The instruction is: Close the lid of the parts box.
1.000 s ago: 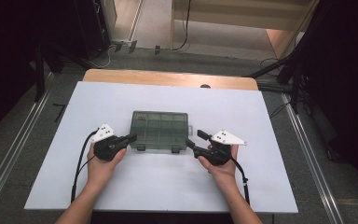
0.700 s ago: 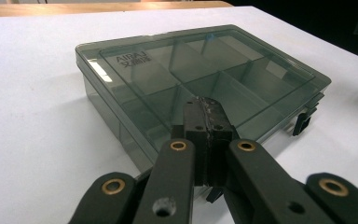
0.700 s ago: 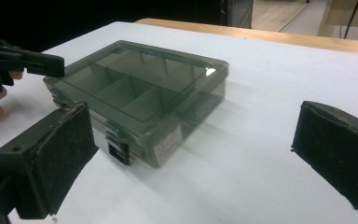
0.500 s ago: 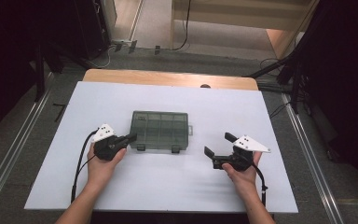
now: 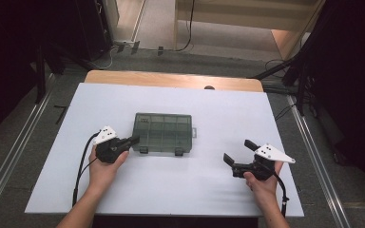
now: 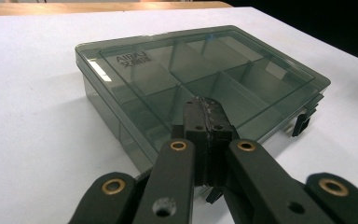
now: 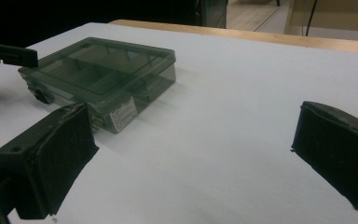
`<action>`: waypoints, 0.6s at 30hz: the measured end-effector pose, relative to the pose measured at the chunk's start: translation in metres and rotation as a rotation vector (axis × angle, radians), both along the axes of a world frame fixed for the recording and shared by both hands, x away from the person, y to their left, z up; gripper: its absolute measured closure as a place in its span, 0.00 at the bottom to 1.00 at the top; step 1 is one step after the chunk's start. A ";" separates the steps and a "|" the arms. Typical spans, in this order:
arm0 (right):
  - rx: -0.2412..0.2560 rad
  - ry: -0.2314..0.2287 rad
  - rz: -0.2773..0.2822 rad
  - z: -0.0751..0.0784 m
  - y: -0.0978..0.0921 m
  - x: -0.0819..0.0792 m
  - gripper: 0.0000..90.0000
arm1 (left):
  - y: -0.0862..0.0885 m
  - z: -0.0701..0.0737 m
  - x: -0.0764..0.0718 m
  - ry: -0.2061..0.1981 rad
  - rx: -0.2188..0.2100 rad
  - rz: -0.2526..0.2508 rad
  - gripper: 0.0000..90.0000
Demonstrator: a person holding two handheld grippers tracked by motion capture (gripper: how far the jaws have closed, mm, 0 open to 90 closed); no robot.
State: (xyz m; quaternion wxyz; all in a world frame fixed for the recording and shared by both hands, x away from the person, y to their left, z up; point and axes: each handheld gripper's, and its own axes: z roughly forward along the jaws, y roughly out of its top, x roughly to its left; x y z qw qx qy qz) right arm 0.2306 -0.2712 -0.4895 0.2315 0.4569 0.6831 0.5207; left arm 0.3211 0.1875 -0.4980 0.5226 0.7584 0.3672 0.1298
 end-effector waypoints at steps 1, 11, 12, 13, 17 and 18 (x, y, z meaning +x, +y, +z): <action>0.002 0.000 -0.003 0.000 -0.002 -0.002 0.00 | 0.000 0.000 0.000 0.001 -0.001 0.001 1.00; -0.007 0.007 -0.040 -0.003 -0.025 -0.017 0.00 | -0.001 0.000 0.000 -0.001 0.002 0.006 1.00; -0.007 0.009 -0.044 -0.004 -0.027 -0.018 0.00 | -0.001 0.000 0.000 -0.001 0.002 0.006 1.00; -0.010 0.010 -0.049 -0.005 -0.029 -0.019 0.00 | -0.001 0.000 0.000 -0.001 0.001 0.006 1.00; -0.004 0.015 -0.068 -0.009 -0.038 -0.023 0.00 | 0.000 0.001 0.000 0.000 0.000 0.004 1.00; -0.006 0.016 -0.070 -0.009 -0.039 -0.023 0.00 | -0.001 0.000 0.000 0.001 -0.001 0.002 1.00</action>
